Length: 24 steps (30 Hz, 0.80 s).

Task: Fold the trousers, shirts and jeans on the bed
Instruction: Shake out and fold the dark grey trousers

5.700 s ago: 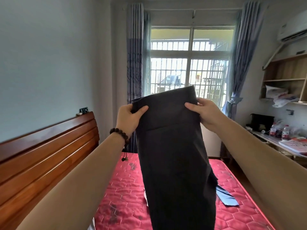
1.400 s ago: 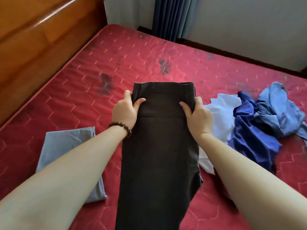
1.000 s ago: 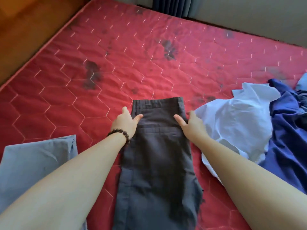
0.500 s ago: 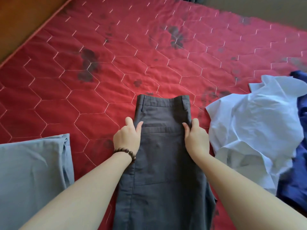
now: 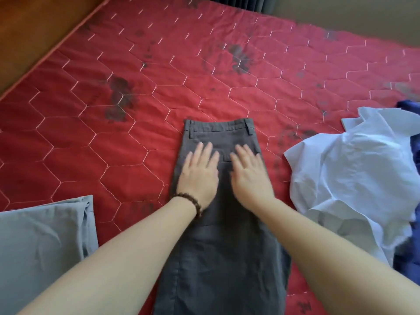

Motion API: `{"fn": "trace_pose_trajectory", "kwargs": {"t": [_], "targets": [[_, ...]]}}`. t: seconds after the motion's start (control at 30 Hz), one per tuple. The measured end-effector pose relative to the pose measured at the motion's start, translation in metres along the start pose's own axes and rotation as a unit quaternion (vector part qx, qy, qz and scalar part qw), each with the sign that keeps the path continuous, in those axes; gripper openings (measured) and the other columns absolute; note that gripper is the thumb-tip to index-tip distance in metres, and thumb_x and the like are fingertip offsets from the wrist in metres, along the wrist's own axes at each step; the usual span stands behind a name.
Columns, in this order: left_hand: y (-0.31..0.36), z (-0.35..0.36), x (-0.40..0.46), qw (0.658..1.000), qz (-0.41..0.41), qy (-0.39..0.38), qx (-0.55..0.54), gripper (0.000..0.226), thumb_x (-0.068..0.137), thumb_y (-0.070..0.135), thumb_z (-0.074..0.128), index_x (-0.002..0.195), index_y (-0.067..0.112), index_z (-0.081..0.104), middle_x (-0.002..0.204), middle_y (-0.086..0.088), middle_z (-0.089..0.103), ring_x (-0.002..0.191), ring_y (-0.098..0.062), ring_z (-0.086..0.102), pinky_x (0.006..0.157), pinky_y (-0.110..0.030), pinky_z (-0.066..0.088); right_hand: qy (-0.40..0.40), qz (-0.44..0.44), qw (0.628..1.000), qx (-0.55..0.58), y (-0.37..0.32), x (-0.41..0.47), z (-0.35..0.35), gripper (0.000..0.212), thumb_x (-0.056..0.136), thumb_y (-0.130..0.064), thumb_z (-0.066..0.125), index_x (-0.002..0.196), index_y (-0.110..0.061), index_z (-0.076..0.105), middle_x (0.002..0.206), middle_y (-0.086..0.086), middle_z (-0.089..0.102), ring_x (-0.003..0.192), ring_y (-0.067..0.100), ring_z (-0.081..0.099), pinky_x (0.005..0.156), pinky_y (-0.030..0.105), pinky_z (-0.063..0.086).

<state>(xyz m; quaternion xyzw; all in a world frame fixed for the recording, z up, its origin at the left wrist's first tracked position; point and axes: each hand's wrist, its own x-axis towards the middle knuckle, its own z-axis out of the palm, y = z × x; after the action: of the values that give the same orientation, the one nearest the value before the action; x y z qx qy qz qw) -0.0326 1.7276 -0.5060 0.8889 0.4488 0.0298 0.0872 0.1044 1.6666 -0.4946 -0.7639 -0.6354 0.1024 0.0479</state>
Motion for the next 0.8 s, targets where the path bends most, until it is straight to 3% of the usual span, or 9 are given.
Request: {"fn": "trace_pose_trajectory", "kwargs": {"t": [0.07, 0.2, 0.27, 0.4, 0.47, 0.57, 0.7, 0.8], "targets": [[0.006, 0.021, -0.012, 0.997, 0.032, -0.050, 0.038, 0.057, 0.100, 0.040, 0.021, 0.153, 0.022, 0.010, 0.161, 0.002, 0.004, 0.148, -0.019, -0.004, 0.119, -0.042, -0.001, -0.060, -0.025, 0.998, -0.015, -0.007, -0.010, 0.024, 0.058, 0.101, -0.031, 0.029, 0.154, -0.016, 0.009, 0.162, 0.000, 0.000, 0.148, 0.018, -0.007, 0.118, 0.044, -0.007], [-0.017, 0.035, -0.021, 0.997, 0.002, -0.036, 0.065, 0.061, 0.094, 0.055, 0.009, 0.151, 0.035, 0.000, 0.161, 0.007, -0.003, 0.148, -0.017, -0.006, 0.118, -0.045, -0.001, -0.045, 0.012, 0.996, -0.078, 0.011, -0.023, 0.037, 0.063, 0.095, -0.059, 0.007, 0.151, -0.034, -0.004, 0.157, -0.014, -0.013, 0.147, 0.013, -0.013, 0.116, 0.051, -0.011], [-0.024, 0.034, -0.024, 0.996, -0.024, -0.039, 0.078, 0.061, 0.095, 0.055, 0.011, 0.151, 0.035, -0.003, 0.161, 0.006, -0.004, 0.148, -0.020, -0.006, 0.118, -0.045, -0.001, -0.043, 0.042, 0.992, -0.108, 0.028, -0.037, 0.035, 0.064, 0.092, -0.062, 0.000, 0.150, -0.038, -0.008, 0.158, -0.015, -0.014, 0.147, 0.014, -0.015, 0.115, 0.054, -0.012], [-0.008, 0.028, -0.052, 0.995, -0.052, -0.040, 0.076, 0.064, 0.097, 0.051, 0.022, 0.153, 0.025, 0.002, 0.161, -0.004, -0.002, 0.148, -0.025, -0.005, 0.117, -0.047, -0.004, -0.028, 0.104, 0.986, -0.123, 0.027, -0.072, 0.029, 0.064, 0.097, -0.053, 0.013, 0.153, -0.024, 0.001, 0.161, -0.001, -0.006, 0.147, 0.019, -0.013, 0.114, 0.053, -0.012], [0.010, 0.030, -0.080, 0.998, -0.006, -0.040, 0.054, 0.065, 0.095, 0.049, 0.028, 0.153, 0.025, 0.007, 0.161, -0.005, 0.002, 0.148, -0.025, -0.002, 0.117, -0.047, -0.003, -0.004, 0.056, 0.996, -0.074, 0.000, -0.095, 0.032, 0.063, 0.098, -0.046, 0.027, 0.153, -0.017, 0.013, 0.161, 0.003, 0.005, 0.149, 0.021, -0.003, 0.115, 0.052, -0.009], [0.022, 0.035, -0.122, 0.996, 0.026, -0.052, 0.065, 0.064, 0.096, 0.048, 0.027, 0.152, 0.027, 0.005, 0.161, -0.003, 0.004, 0.148, -0.024, 0.000, 0.117, -0.045, -0.001, -0.024, -0.020, 0.998, -0.050, -0.032, -0.136, 0.045, 0.060, 0.097, -0.042, 0.022, 0.152, -0.017, 0.020, 0.160, 0.000, 0.012, 0.148, 0.020, 0.009, 0.117, 0.051, -0.004], [-0.002, 0.033, -0.161, 0.994, -0.020, -0.061, 0.087, 0.066, 0.095, 0.057, 0.022, 0.151, 0.032, -0.002, 0.161, 0.001, -0.001, 0.148, -0.020, -0.002, 0.118, -0.044, 0.000, -0.028, 0.074, 0.993, -0.089, -0.012, -0.174, 0.050, 0.065, 0.097, -0.056, 0.016, 0.153, -0.024, 0.007, 0.161, -0.005, 0.001, 0.148, 0.014, -0.004, 0.117, 0.050, -0.011], [-0.003, 0.029, -0.178, 0.991, -0.067, -0.054, 0.099, 0.067, 0.095, 0.054, 0.022, 0.152, 0.027, -0.001, 0.161, -0.002, -0.001, 0.148, -0.023, -0.003, 0.117, -0.047, -0.002, -0.007, 0.130, 0.987, -0.093, -0.010, -0.192, 0.053, 0.067, 0.098, -0.054, 0.020, 0.153, -0.016, 0.010, 0.161, 0.002, 0.002, 0.148, 0.017, -0.005, 0.116, 0.050, -0.011]]}}
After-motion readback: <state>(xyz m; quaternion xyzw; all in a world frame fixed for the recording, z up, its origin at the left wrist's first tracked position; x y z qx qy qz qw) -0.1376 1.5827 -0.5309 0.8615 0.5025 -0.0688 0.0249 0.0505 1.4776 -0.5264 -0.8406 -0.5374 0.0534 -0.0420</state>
